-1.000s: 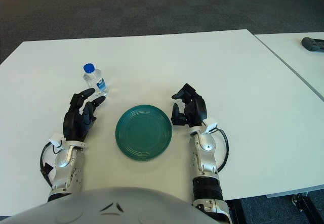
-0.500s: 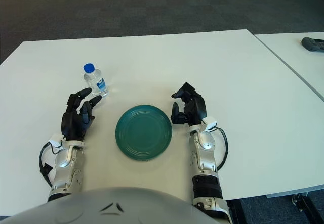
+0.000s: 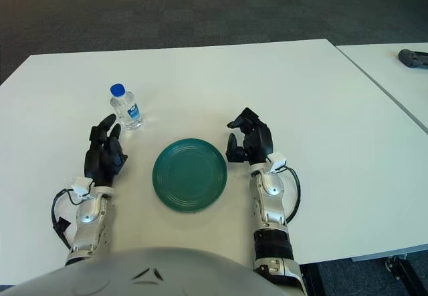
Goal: Put the bottle into the plate.
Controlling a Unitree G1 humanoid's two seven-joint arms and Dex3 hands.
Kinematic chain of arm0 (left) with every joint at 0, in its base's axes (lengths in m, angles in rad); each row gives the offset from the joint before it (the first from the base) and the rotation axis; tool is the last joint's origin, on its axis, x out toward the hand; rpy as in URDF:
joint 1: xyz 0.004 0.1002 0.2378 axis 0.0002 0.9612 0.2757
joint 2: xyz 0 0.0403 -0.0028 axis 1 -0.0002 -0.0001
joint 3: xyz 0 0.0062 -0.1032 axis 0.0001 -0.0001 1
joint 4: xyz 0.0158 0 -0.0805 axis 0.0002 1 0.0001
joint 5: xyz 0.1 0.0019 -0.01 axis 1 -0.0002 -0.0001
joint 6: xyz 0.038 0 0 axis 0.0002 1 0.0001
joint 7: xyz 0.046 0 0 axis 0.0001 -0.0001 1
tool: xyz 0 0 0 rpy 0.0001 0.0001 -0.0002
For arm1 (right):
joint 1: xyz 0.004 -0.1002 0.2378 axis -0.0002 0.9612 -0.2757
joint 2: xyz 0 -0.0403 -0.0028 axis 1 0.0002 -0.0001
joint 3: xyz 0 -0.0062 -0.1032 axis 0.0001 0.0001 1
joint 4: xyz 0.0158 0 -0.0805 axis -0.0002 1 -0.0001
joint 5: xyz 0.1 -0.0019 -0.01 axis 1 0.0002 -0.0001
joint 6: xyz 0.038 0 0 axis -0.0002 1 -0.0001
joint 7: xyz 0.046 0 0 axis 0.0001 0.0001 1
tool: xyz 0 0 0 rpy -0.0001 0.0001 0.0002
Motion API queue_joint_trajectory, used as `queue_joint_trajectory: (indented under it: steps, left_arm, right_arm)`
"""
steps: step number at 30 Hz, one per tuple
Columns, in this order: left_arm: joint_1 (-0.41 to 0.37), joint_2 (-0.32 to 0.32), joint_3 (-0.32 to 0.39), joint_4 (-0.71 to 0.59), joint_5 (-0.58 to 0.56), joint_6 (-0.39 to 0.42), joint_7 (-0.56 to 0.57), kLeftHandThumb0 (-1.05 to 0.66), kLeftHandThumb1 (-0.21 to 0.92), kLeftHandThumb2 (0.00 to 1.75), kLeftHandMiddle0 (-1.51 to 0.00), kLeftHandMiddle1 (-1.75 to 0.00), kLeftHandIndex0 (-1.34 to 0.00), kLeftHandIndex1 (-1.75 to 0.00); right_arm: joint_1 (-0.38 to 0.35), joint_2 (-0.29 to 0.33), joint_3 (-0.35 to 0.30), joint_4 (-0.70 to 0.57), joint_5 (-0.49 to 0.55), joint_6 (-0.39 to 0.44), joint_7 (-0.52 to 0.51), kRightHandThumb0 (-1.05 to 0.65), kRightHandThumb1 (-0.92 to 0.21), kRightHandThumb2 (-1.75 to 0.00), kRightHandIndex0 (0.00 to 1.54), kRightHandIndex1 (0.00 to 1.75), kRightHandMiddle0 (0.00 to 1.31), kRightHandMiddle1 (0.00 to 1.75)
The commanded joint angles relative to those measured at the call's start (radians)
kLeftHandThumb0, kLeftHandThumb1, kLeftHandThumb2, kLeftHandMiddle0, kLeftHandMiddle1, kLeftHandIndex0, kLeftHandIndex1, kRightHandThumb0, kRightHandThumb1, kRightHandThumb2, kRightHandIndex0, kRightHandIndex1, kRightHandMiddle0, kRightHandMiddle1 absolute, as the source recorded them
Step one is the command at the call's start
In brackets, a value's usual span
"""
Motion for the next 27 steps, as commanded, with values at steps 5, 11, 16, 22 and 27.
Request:
queue_joint_trajectory:
  steps: [5, 11, 16, 22, 27]
  left_arm:
    - [-0.027, 0.036, -0.007, 0.048, 0.061, -0.002, 0.02, -1.05, 0.92, 1.03, 0.0, 0.0, 0.0, -0.1]
    - [-0.034, 0.076, -0.016, 0.056, 0.128, 0.024, 0.033, -1.05, 0.92, 0.96, 0.0, 0.0, 0.0, -0.04]
    - [-0.045, 0.101, -0.022, 0.071, 0.155, 0.024, 0.038, -1.05, 0.92, 0.84, 0.0, 0.0, 0.0, -0.02]
    - [-0.054, 0.117, -0.03, 0.081, 0.156, 0.032, 0.033, -1.05, 0.92, 0.76, 0.0, 0.0, 0.0, 0.0]
    - [-0.06, 0.122, -0.033, 0.087, 0.16, 0.048, 0.044, -1.05, 0.92, 0.74, 0.0, 0.0, 0.0, 0.0]
  right_arm:
    - [-0.022, 0.003, -0.008, 0.004, 0.011, 0.009, -0.021, -0.01, -0.06, -1.53, 0.74, 1.75, 0.76, 1.5]
    - [-0.02, 0.0, -0.006, -0.003, 0.014, 0.007, -0.016, -0.01, -0.05, -1.54, 0.74, 1.75, 0.77, 1.5]
    - [-0.02, 0.0, -0.007, -0.004, 0.017, 0.003, -0.012, -0.01, -0.04, -1.55, 0.74, 1.75, 0.79, 1.5]
    - [-0.021, 0.0, -0.01, -0.001, 0.01, -0.003, -0.019, -0.01, -0.04, -1.54, 0.74, 1.75, 0.8, 1.47]
    - [-0.022, -0.001, -0.013, -0.001, 0.008, -0.003, -0.024, -0.01, -0.04, -1.54, 0.75, 1.75, 0.79, 1.47]
